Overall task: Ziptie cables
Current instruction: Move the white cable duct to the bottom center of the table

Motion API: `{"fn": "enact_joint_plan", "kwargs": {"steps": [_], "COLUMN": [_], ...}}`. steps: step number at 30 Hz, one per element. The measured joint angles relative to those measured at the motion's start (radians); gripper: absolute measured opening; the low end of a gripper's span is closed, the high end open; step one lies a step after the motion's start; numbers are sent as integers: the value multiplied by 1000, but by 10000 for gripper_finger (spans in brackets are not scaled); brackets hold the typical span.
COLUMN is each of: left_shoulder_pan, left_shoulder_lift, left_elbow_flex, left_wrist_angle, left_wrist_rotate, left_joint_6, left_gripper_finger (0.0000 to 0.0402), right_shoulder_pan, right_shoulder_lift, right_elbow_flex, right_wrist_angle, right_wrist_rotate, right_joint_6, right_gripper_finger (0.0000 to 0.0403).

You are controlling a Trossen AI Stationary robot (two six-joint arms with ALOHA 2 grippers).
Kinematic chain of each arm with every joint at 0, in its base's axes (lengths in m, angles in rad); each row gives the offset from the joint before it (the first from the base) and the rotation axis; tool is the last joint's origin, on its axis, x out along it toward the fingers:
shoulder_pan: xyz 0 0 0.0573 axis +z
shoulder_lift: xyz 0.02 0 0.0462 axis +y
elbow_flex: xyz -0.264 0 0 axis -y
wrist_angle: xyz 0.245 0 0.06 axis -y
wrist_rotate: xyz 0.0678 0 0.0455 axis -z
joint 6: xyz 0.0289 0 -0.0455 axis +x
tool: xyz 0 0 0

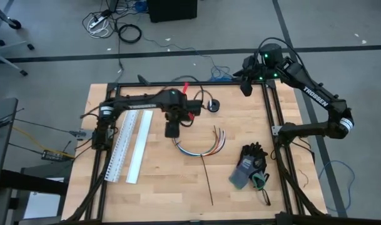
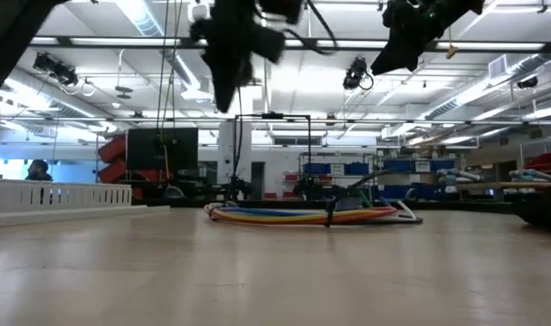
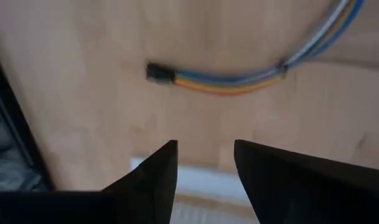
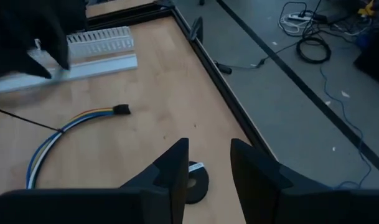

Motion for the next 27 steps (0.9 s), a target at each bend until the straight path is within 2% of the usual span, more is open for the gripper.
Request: {"fn": "enact_joint_plan", "kwargs": {"steps": [2, 3, 7, 10, 15, 18, 23, 27], "left_shoulder_pan": [16, 30, 118, 172, 233, 271, 328, 354], "left_shoulder_lift": [-67, -108, -256, -362, -490, -545, -567, -569], "left_elbow_flex": [-9, -21, -121, -206, -402, -539, -753, -856], "left_wrist_angle": [-32, -21, 25, 20, 75, 138, 282, 288], "left_wrist_rotate": [75, 75, -31, -36, -56, -32, 53, 23], "left_joint_6": [-55, -92, -386, -511, -568, -568, -560, -535], "left_gripper_finger": [152, 152, 151, 151, 151, 151, 151, 151], "right_shoulder_pan": [0, 0, 12, 32, 105, 156, 248, 307], "right_shoulder_lift": [0, 0, 0, 2, 10, 10, 10, 10], "right_elbow_flex": [0, 0, 0, 0, -33, -84, -216, -315], "right_wrist_angle": [-9, -9, -20, -19, 49, 113, 293, 406], "right_wrist_rotate": [0, 0, 0, -1, -1, -2, 5, 18], "right_joint_6": [13, 18, 21, 32, 53, 59, 81, 90], "right_gripper_finger": [114, 114, 114, 114, 114, 115, 124, 141]}}
